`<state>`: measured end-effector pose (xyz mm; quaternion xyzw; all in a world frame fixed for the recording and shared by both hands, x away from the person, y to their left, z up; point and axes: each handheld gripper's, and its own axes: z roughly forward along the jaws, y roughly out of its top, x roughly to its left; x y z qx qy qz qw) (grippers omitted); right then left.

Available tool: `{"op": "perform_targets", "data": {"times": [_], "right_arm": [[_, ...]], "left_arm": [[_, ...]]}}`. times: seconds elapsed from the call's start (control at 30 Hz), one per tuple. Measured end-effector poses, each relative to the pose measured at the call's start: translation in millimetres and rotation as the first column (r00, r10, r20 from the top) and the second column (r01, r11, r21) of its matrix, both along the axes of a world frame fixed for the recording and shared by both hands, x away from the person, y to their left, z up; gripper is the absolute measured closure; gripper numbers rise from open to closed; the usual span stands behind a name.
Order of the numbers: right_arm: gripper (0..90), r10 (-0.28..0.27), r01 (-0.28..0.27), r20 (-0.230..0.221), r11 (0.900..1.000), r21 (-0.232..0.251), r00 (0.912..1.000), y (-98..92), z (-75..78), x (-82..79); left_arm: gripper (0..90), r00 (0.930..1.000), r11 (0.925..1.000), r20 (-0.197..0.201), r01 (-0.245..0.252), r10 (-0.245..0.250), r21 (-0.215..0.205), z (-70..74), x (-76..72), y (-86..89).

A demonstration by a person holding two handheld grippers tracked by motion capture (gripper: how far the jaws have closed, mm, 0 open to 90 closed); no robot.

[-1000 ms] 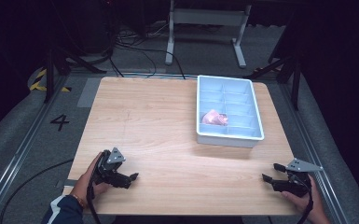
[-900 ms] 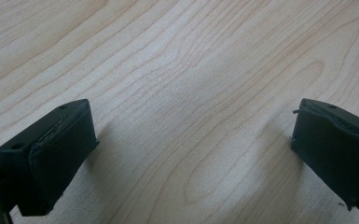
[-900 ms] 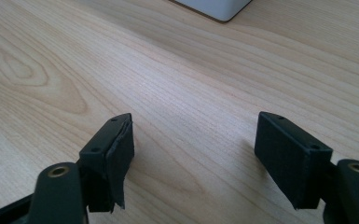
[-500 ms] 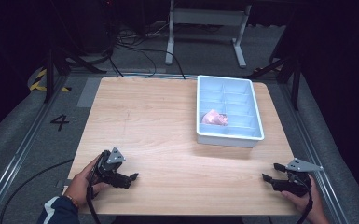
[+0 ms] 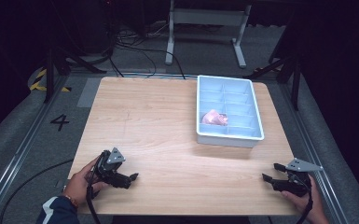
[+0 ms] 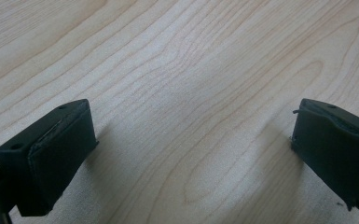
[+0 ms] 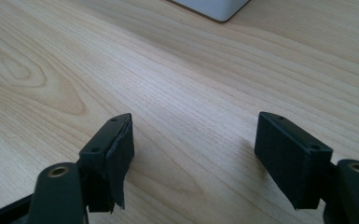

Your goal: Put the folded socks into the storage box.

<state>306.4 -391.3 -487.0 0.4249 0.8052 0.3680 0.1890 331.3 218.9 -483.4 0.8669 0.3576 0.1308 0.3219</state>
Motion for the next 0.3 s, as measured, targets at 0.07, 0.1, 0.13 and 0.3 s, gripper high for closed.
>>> {"op": "perform_targets", "data": {"times": [0.07, 0.1, 0.13, 0.3], "right_arm": [[28.7, -0.001, 0.001, -0.001, 1.000, 0.000, 1.0000, 0.0, 0.0, -0.1], [28.7, -0.001, 0.001, 0.001, 1.000, -0.001, 1.0000, -0.1, 0.0, 0.0], [28.7, -0.002, 0.002, 0.001, 1.000, -0.001, 1.0000, -0.1, 0.0, 0.0], [28.7, -0.002, 0.002, 0.001, 1.000, -0.001, 1.0000, -0.1, 0.0, 0.0]], "left_arm": [[0.0, 1.0000, 1.0000, 0.000, 0.000, 0.000, 0.000, 0.0, 0.0, 0.0], [0.0, 1.0000, 1.0000, 0.001, 0.000, 0.000, 0.000, -0.1, 0.0, 0.0], [0.0, 1.0000, 1.0000, -0.003, -0.001, 0.001, -0.003, -0.1, -0.2, -0.2], [0.0, 1.0000, 1.0000, 0.001, 0.000, 0.000, 0.000, -0.1, 0.0, 0.0]]}}
